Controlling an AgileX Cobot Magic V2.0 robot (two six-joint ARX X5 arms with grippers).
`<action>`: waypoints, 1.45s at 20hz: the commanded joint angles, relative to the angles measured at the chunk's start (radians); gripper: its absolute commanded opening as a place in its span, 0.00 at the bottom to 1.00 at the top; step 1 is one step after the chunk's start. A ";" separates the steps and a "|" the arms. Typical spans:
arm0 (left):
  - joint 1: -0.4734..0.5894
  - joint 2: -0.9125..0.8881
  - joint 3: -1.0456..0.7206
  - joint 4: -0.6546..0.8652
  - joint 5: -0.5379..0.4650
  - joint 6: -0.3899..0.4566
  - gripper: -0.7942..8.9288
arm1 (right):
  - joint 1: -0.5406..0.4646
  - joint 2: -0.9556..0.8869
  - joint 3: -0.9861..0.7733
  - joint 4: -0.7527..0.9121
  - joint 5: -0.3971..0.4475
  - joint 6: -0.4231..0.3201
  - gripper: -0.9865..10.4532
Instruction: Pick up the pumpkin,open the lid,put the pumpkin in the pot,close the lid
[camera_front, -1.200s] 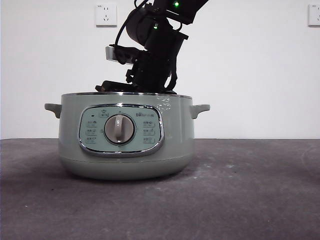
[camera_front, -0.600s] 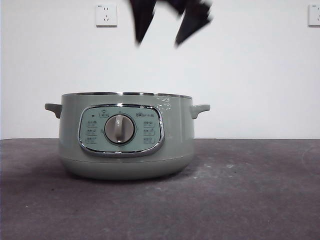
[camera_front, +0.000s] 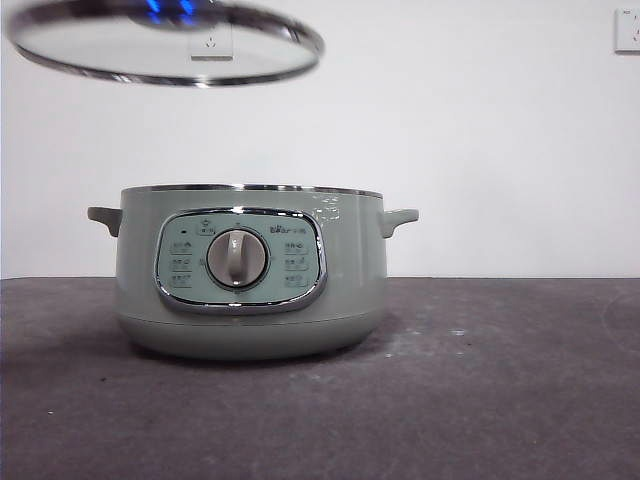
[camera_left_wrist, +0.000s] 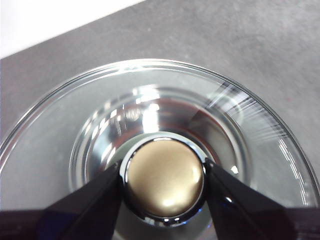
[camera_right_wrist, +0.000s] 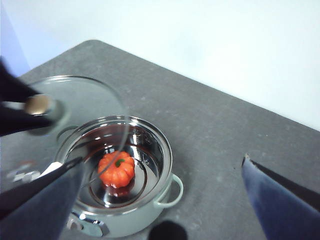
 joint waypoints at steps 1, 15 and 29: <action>-0.010 0.048 0.018 0.090 0.010 0.011 0.07 | 0.002 -0.037 0.000 -0.028 0.000 0.018 0.63; -0.046 0.299 0.018 0.264 0.004 0.011 0.07 | 0.002 -0.089 0.000 -0.149 -0.003 0.040 0.63; -0.072 0.323 0.018 0.287 -0.003 -0.004 0.07 | 0.002 -0.088 0.000 -0.166 -0.003 0.040 0.63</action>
